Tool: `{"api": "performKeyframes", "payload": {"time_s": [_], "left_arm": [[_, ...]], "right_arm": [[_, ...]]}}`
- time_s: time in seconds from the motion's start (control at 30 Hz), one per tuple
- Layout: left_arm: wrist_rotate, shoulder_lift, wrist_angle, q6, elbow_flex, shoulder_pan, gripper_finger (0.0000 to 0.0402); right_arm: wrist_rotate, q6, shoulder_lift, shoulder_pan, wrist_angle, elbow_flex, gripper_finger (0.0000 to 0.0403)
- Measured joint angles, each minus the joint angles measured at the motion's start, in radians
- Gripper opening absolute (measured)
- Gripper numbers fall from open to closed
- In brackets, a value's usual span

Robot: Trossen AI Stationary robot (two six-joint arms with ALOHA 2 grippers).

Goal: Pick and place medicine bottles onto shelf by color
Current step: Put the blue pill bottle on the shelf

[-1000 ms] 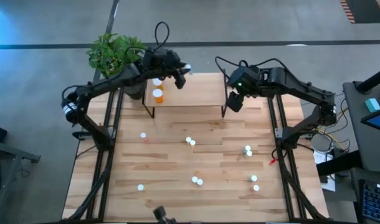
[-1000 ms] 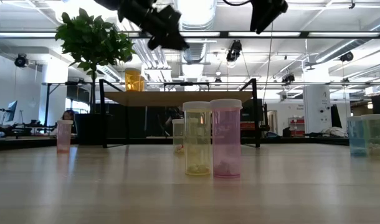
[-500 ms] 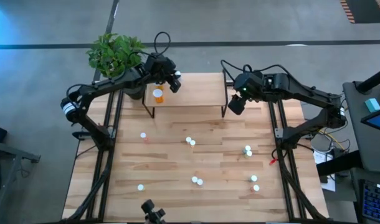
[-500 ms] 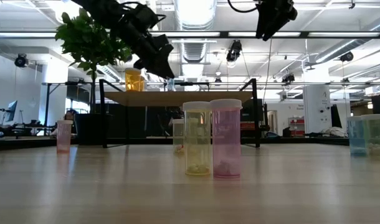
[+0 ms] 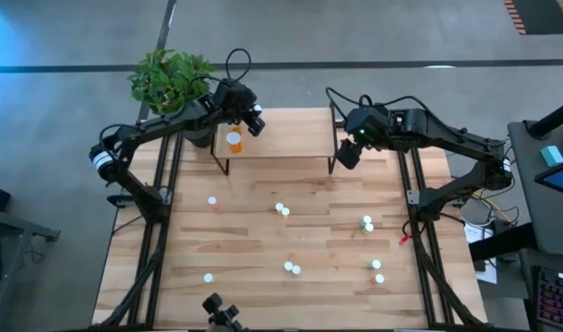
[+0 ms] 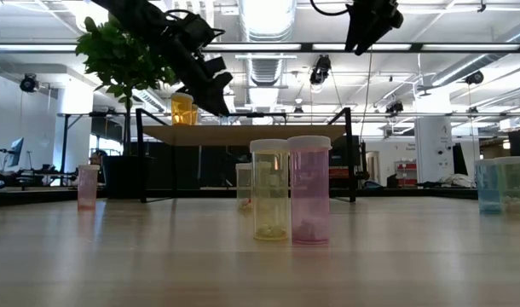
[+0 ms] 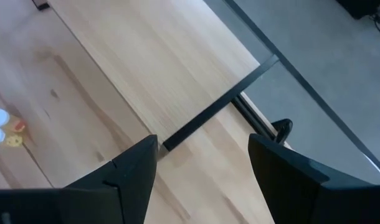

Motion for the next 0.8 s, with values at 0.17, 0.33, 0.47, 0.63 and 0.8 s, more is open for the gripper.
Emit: {"api": "performKeyframes", "payload": {"time_s": [0.17, 0.33, 0.47, 0.63, 0.8], "left_arm": [[0.000, 0.000, -0.019, -0.002, 0.005, 0.002, 0.0107], [0.000, 0.000, -0.021, -0.002, 0.009, 0.002, 0.0107], [0.000, 0.000, -0.014, -0.002, 0.005, 0.002, 0.0107], [0.000, 0.000, -0.011, -0.001, 0.005, 0.002, 0.0107], [0.000, 0.000, -0.006, -0.001, 0.005, 0.002, 0.0107]], "right_arm": [[0.000, -0.007, 0.000, 0.000, 0.009, 0.000, 0.0242], [0.000, -0.013, 0.000, 0.000, 0.010, 0.000, 0.0242], [0.001, -0.010, 0.000, 0.000, 0.025, 0.000, 0.0242], [0.011, 0.006, 0.000, 0.000, 0.054, 0.000, 0.0242], [0.000, -0.080, 0.000, 0.000, 0.037, 0.000, 0.0242]]}}
